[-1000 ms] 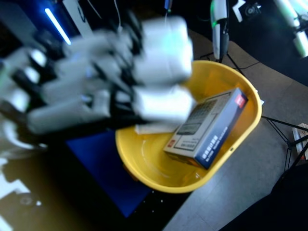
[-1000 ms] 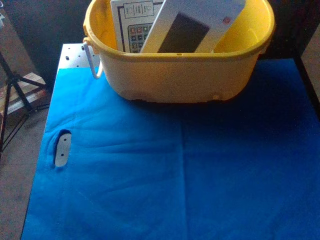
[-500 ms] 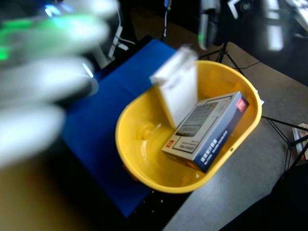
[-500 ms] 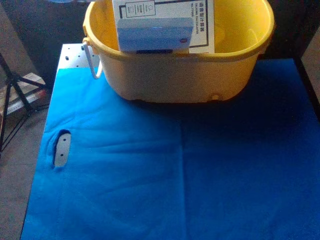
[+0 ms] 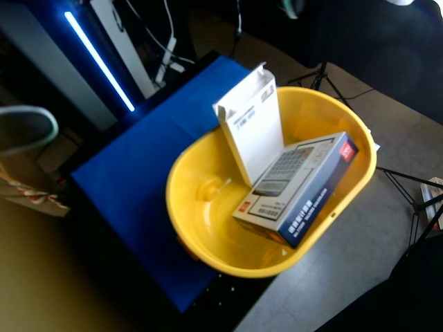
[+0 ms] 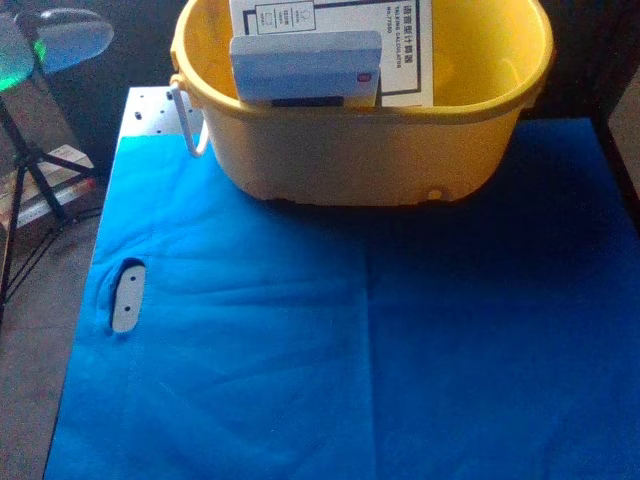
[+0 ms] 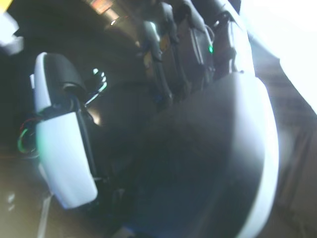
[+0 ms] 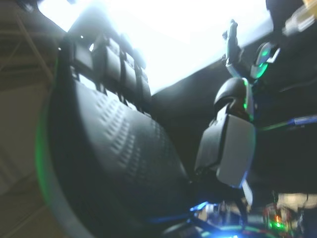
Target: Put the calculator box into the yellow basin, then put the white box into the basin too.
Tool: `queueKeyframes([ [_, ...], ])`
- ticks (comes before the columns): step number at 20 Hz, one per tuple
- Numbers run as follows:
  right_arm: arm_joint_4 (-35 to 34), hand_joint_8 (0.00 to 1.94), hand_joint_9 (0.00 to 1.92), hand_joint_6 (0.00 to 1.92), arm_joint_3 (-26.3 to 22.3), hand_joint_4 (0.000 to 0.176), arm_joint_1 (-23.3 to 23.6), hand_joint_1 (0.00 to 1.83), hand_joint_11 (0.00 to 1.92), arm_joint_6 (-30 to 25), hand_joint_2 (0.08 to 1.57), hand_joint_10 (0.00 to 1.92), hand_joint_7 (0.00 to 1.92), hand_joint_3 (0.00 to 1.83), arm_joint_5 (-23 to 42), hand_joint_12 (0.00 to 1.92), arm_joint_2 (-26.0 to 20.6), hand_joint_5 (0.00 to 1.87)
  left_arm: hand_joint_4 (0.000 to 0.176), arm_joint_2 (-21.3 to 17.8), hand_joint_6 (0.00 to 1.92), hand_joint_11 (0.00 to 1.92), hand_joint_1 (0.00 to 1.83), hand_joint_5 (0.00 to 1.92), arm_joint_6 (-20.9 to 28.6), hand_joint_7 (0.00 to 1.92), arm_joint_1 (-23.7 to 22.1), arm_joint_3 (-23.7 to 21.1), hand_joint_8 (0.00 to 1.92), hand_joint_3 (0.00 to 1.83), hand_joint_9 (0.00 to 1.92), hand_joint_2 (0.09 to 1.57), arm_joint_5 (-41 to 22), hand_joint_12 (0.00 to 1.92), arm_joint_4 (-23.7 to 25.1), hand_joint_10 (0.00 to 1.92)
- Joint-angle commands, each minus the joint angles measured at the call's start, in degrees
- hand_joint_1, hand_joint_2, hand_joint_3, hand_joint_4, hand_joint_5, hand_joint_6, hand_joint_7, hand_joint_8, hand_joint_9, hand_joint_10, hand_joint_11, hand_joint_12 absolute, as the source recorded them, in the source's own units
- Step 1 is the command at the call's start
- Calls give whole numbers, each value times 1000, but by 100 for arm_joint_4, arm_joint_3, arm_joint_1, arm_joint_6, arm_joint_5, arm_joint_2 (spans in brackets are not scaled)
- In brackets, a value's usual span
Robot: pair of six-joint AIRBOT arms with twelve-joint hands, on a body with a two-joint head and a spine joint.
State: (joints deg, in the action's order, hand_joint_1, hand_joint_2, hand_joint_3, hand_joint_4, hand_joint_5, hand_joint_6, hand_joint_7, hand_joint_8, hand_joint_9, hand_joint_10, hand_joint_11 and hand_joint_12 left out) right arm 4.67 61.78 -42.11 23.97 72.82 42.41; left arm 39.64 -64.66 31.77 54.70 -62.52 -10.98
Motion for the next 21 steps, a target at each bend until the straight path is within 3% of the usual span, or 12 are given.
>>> queueKeyframes([
  [1,-529,19,461,0,-13,0,-120,841,0,-13,1041,47,415,16,1141,979,-55,266,5,-42,2,1,819,487,67,448,87,-21,0,1,476,1054,-1159,1394,-91,54],
  [5,-1271,23,597,10,-290,0,-1200,796,0,-13,893,51,566,0,2467,1113,-62,326,5,-65,0,0,791,258,187,392,1060,-300,1,15,441,1163,-2441,1229,-242,21],
  [9,-1794,0,492,0,-386,0,-1676,753,0,-13,868,2,449,5,2813,886,68,125,51,-80,23,9,927,187,186,241,1803,-528,2,8,376,1170,-3463,1176,-374,4],
  [10,-1794,1,424,25,-375,62,-1675,741,0,-13,904,0,447,12,2813,783,130,193,89,-79,9,25,1032,195,188,203,1988,-562,1,2,361,1175,-3666,1149,-433,1],
  [11,-1793,0,341,144,-367,81,-1674,711,0,-13,936,0,418,14,2813,673,190,458,35,-76,73,7,1054,381,210,251,2062,-603,8,1,380,1179,-3670,1170,-491,6],
  [13,-1778,0,332,183,-362,0,-1672,646,0,-13,1027,0,395,12,2817,705,236,417,51,-33,14,85,836,290,188,266,2062,-612,5,9,386,1228,-3670,1145,-373,10],
  [15,-1751,0,384,50,-298,0,-1608,562,7,-20,1186,3,396,12,2818,874,319,392,62,-16,1,130,330,159,88,288,2061,-643,9,0,450,1281,-3670,1157,-230,20],
  [16,-1717,38,519,439,-244,0,-1551,260,143,-117,1286,18,531,14,2818,789,376,416,39,10,35,60,152,236,41,292,2060,-641,5,0,449,1286,-3670,1227,-194,10],
  [17,-1654,13,570,1092,-202,0,-1482,176,199,-232,1331,12,585,3,2818,799,419,237,15,34,595,144,226,279,38,371,2060,-629,0,41,506,1223,-3670,1116,-193,1],
  [18,-1580,69,668,1905,-154,0,-1376,306,273,-328,1289,23,813,0,2818,835,471,377,54,45,1016,52,310,4,46,322,2062,-626,1,5,509,1234,-3670,1378,-189,15],
  [19,-1570,14,581,1649,-146,0,-1309,362,203,-335,1286,4,697,0,2818,864,487,147,48,46,1228,1,262,0,59,368,2073,-644,10,1,493,1229,-3670,1320,-178,7],
  [21,-1464,16,528,909,-153,29,-1180,661,57,-335,1249,22,530,0,2821,1027,449,205,1,74,1369,0,256,99,6,457,2075,-652,15,0,504,1202,-3670,1209,-143,7],
])
